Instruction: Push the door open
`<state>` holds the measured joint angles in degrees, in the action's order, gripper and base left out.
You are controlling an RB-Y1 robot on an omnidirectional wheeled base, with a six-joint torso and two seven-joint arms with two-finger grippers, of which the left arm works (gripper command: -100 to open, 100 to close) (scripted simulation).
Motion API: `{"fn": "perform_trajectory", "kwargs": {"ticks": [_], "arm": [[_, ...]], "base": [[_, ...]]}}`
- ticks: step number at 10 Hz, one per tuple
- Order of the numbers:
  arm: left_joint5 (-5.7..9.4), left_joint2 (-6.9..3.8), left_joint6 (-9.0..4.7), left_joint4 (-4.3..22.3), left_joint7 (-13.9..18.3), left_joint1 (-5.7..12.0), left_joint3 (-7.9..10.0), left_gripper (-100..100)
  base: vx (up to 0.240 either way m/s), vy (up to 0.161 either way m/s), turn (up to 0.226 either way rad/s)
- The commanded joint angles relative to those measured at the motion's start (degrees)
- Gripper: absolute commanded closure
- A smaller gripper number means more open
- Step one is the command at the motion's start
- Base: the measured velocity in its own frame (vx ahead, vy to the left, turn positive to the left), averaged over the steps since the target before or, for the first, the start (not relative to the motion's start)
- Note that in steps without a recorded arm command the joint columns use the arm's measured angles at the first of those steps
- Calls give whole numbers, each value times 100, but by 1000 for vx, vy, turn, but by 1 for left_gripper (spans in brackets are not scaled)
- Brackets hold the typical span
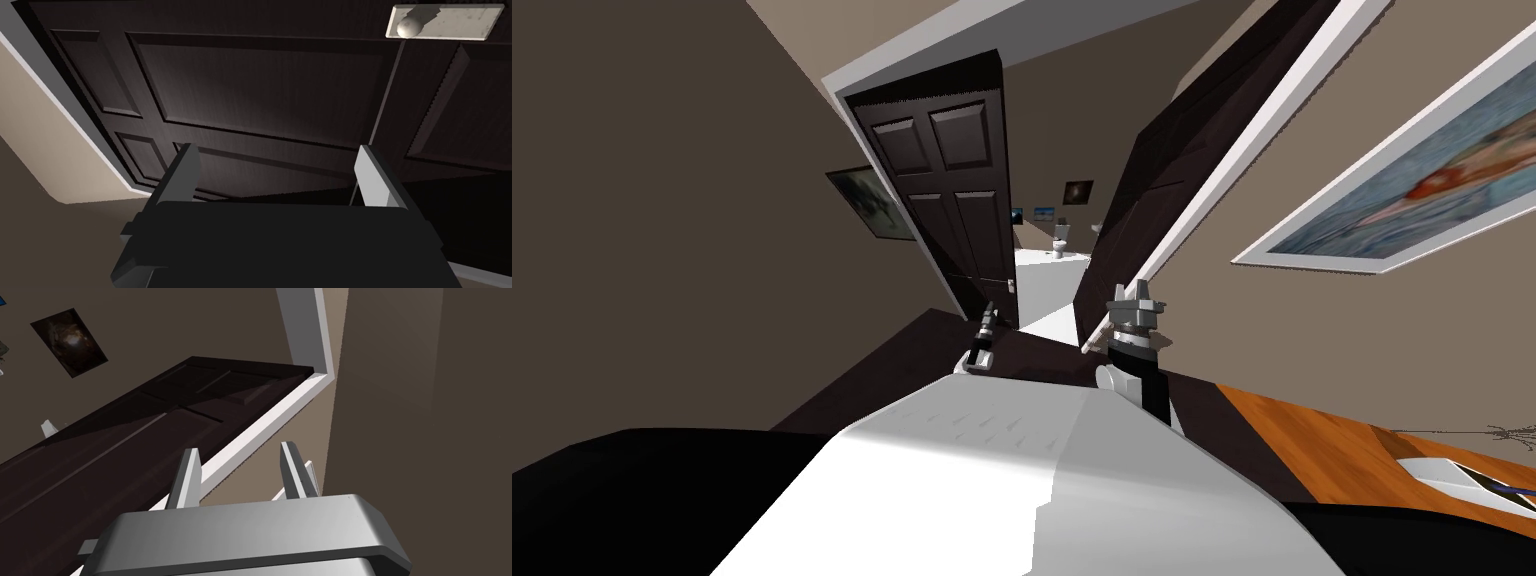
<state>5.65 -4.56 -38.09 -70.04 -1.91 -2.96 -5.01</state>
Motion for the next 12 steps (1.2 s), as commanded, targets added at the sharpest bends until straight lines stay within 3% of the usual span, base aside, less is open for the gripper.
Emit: {"fn": "perform_trajectory", "kwargs": {"ticks": [1,3,12], "arm": [[-2,-27,-52,266,38,86,-8,-100],[-6,-28,-93,449,50,158,-12,-100],[-37,19,-423,1933,146,736,-43,-100]], "base": [[92,54,-51],[82,57,-35],[81,54,-44]]}}
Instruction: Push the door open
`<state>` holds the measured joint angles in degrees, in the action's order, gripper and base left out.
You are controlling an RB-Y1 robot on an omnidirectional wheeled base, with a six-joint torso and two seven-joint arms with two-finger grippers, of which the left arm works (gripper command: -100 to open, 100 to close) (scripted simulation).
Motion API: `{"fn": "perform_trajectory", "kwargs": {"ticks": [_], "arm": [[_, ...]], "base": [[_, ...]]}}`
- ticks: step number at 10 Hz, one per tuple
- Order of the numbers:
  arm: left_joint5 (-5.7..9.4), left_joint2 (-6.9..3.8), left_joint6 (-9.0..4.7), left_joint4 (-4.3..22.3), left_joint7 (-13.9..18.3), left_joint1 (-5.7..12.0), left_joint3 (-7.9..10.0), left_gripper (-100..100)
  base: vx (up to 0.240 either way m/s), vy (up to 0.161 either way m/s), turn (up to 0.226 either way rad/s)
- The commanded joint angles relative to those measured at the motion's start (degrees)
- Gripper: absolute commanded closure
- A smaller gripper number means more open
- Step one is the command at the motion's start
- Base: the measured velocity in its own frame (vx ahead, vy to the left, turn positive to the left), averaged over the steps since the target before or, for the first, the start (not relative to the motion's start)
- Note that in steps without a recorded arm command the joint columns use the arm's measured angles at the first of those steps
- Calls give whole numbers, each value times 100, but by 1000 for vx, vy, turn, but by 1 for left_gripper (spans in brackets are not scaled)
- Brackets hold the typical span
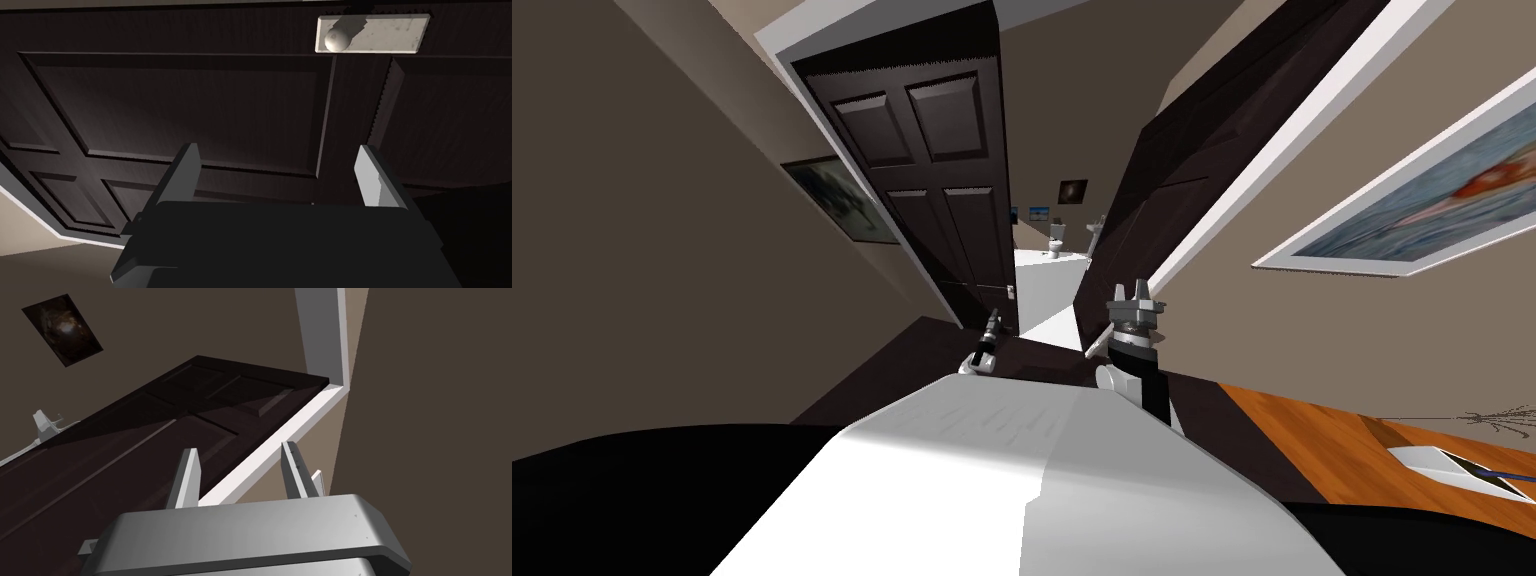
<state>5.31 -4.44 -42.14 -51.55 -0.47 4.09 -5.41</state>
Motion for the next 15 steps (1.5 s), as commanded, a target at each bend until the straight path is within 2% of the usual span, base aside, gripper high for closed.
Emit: {"fn": "perform_trajectory", "kwargs": {"ticks": [1,3,4,10,14,15], "arm": [[-6,15,-50,231,11,88,-6,-100],[-12,34,-109,498,29,192,-12,-100],[-12,34,-109,498,29,192,-12,-100],[-26,95,-264,1195,74,464,-27,-100],[-38,164,-386,1744,110,678,-39,-100],[-35,155,-382,1674,100,650,-35,-100]], "base": [[83,50,-49],[90,48,-37],[53,37,-8],[73,42,-31],[98,60,-37],[48,29,-10]]}}
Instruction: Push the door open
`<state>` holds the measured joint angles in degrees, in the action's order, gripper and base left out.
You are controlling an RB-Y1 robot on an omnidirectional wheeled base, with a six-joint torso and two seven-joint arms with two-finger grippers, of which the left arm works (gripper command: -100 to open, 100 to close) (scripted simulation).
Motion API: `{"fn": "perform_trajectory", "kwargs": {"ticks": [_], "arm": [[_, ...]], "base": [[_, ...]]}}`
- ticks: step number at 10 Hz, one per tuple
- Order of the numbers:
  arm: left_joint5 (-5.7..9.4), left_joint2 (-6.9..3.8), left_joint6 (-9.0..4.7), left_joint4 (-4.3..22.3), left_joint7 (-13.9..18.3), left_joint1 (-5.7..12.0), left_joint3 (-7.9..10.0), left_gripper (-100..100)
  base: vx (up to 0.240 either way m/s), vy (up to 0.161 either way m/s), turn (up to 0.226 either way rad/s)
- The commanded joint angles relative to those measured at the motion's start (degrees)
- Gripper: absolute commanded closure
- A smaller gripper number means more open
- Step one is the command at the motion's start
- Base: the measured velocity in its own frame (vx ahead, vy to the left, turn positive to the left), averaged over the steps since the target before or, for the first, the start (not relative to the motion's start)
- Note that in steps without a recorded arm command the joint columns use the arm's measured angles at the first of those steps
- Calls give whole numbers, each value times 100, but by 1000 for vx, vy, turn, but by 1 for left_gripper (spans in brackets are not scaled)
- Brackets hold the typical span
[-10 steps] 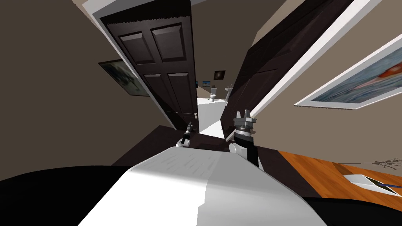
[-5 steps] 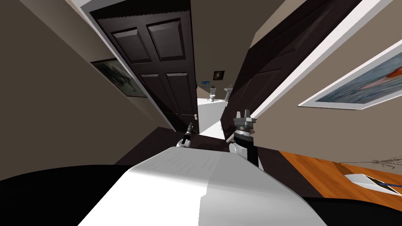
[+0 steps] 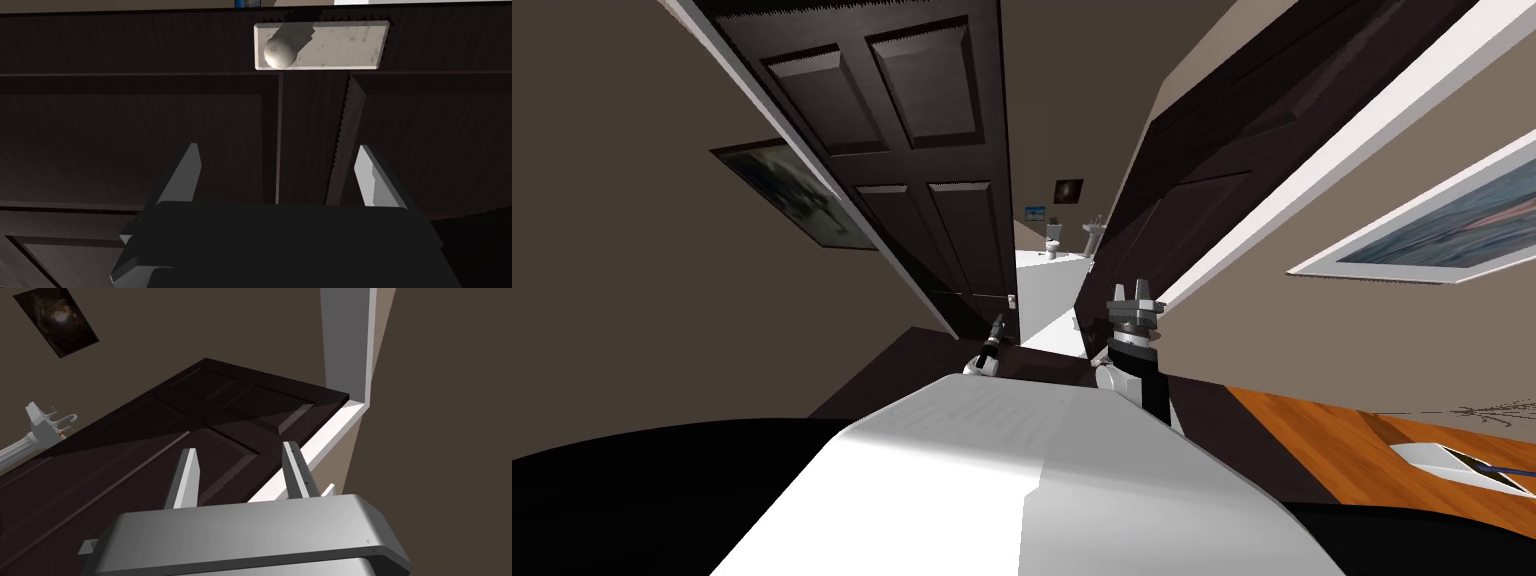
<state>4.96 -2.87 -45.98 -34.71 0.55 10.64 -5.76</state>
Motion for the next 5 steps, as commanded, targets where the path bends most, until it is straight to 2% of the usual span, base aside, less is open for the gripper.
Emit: {"fn": "perform_trajectory", "kwargs": {"ticks": [1,5], "arm": [[7,-39,-9,13,-5,1,16,-100],[24,-80,-30,45,-17,2,54,-100]], "base": [[126,18,-23],[186,-16,-25]]}}
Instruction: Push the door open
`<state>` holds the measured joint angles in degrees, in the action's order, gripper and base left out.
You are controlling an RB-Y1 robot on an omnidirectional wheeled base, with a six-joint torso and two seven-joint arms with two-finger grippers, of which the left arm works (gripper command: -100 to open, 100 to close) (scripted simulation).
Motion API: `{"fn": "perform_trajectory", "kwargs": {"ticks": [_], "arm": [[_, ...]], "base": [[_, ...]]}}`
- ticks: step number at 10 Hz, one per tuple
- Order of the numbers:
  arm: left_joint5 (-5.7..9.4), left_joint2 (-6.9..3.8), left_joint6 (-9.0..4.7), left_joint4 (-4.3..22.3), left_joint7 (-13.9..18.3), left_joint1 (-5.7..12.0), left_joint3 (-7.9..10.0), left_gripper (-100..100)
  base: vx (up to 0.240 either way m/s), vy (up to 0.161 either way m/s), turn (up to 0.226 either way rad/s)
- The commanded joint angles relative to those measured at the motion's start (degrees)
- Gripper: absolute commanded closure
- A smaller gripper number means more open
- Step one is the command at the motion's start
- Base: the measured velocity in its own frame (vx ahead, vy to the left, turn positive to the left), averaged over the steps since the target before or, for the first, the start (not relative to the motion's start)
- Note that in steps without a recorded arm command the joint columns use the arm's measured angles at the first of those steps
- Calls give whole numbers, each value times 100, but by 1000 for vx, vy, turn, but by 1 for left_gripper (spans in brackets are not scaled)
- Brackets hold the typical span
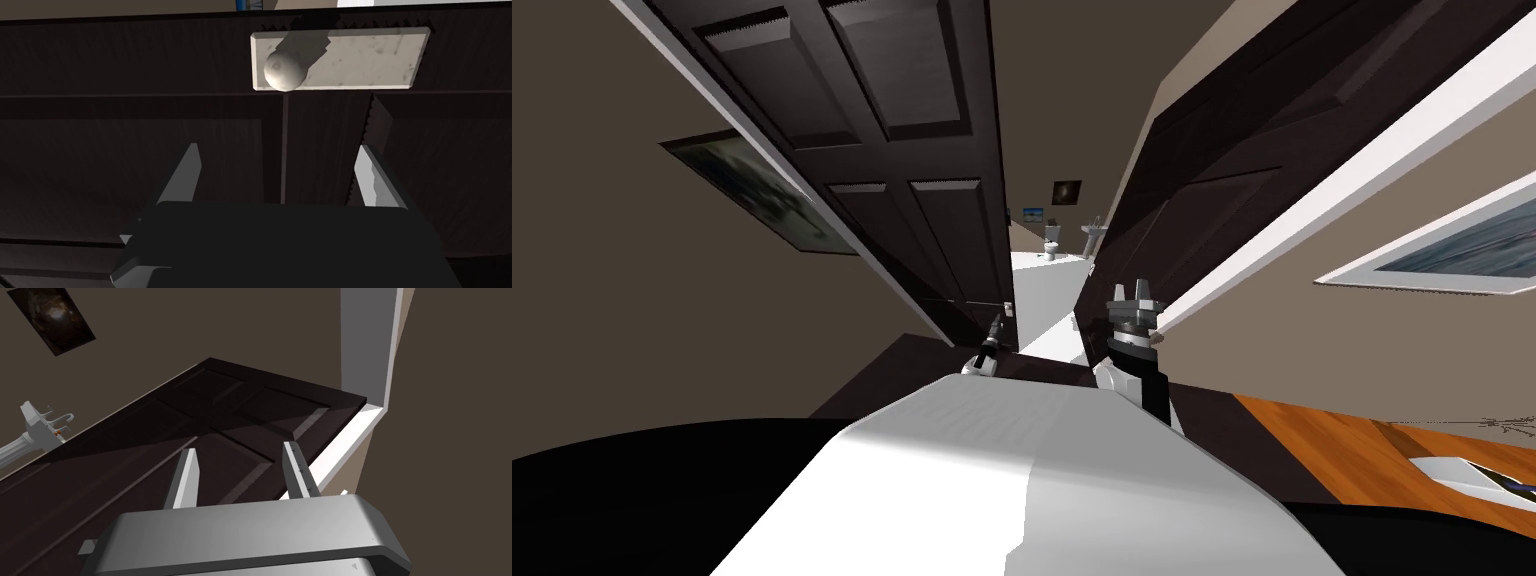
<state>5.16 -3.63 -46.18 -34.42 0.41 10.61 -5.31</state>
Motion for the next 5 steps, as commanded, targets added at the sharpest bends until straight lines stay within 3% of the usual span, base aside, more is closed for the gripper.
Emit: {"fn": "perform_trajectory", "kwargs": {"ticks": [1,5], "arm": [[9,-6,-17,26,-7,6,21,-100],[29,36,-42,63,-21,8,65,-100]], "base": [[174,-41,-31],[201,-10,-28]]}}
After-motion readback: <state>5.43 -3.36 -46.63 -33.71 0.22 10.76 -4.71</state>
